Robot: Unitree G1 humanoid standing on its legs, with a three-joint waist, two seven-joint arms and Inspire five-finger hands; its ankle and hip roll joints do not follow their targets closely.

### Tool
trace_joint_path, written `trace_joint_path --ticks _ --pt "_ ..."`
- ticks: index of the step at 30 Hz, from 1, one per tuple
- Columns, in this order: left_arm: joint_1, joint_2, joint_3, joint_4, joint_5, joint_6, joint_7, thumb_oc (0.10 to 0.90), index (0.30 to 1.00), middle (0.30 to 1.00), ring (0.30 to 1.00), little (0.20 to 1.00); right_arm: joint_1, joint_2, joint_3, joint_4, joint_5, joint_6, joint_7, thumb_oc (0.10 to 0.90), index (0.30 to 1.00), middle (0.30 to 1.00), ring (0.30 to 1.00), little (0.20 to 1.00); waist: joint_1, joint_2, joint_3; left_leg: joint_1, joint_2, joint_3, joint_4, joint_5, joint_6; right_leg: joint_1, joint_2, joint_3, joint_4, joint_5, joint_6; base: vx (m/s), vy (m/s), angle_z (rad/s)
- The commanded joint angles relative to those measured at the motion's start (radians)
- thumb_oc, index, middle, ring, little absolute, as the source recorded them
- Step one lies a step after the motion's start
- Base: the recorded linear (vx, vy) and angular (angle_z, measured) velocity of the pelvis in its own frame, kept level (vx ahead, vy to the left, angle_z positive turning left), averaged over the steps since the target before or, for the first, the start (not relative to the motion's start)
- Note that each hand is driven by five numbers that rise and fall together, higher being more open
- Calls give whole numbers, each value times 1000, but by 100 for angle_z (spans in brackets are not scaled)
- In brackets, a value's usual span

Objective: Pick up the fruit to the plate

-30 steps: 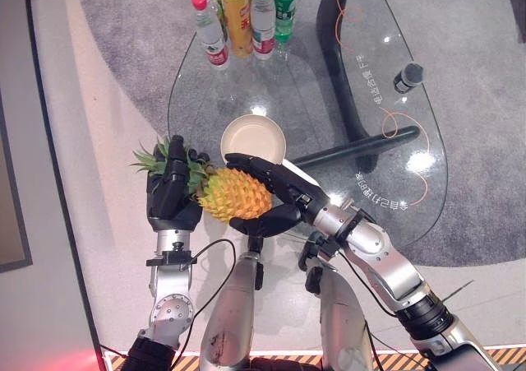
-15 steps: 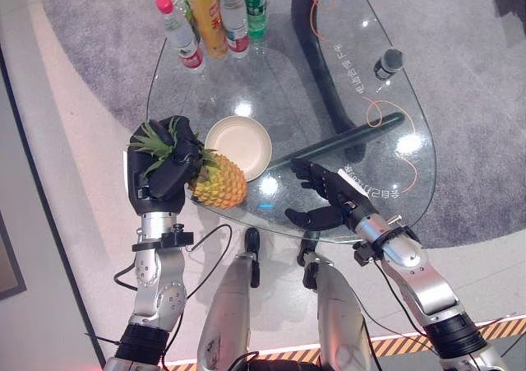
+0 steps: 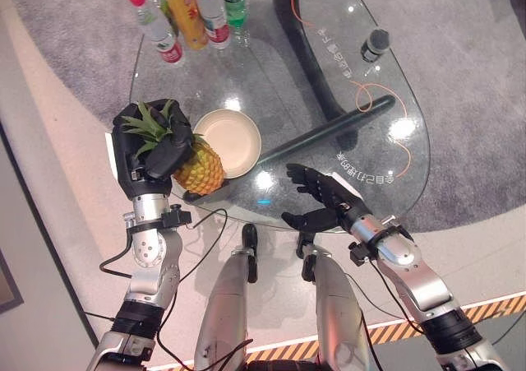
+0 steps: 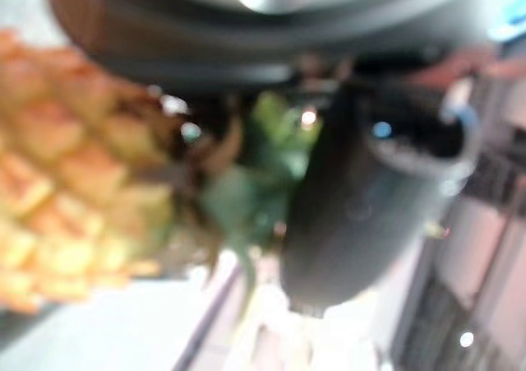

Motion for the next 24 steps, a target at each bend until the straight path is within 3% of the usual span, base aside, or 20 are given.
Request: trace_joint_path --ticks 1,9,11,12,14,24 --pt "-146 51 -4 -98 125 -177 62 100 300 300 300 200 -74 -25 40 -87 83 3 65 800 900 900 900 900 10 16 -27 -16 -45 -7 -18 2 6 -21 28 -28 78 16 30 -54 75 -15" --pt "-307 83 -17 4 260 -238 210 100 300 300 300 200 -174 -29 135 -8 153 85 95 800 900 900 900 900 -11 18 -27 -99 -44 17 -15 4 -6 -119 45 -6 74 29 22 -44 89 -9" --pt "-317 89 -21 11 286 -243 235 100 300 300 300 200 -174 -31 147 5 165 88 98 800 900 900 900 900 -10 20 -27 -84 -46 11 -10 -22 -12 -107 49 0 81 6 29 -4 95 -14" --pt "-349 100 -20 16 309 -245 259 100 300 300 300 200 -194 -39 153 12 176 92 96 800 900 900 900 900 -15 19 -27 -120 -47 25 -20 8 -10 -140 50 -5 62 35 18 -36 89 -10" --pt "-365 106 -30 27 348 -238 291 100 300 300 300 200 -195 -41 166 25 188 92 93 800 900 900 900 900 -15 23 -27 -104 -50 18 -15 -22 -16 -130 57 2 73 9 26 -2 100 -4" --pt "-473 110 -47 124 464 -231 461 100 300 300 300 200 -277 -59 186 68 202 103 95 800 900 900 900 900 -31 25 -27 -198 -57 43 -24 -3 -22 -225 69 -12 64 27 10 -41 102 -5"
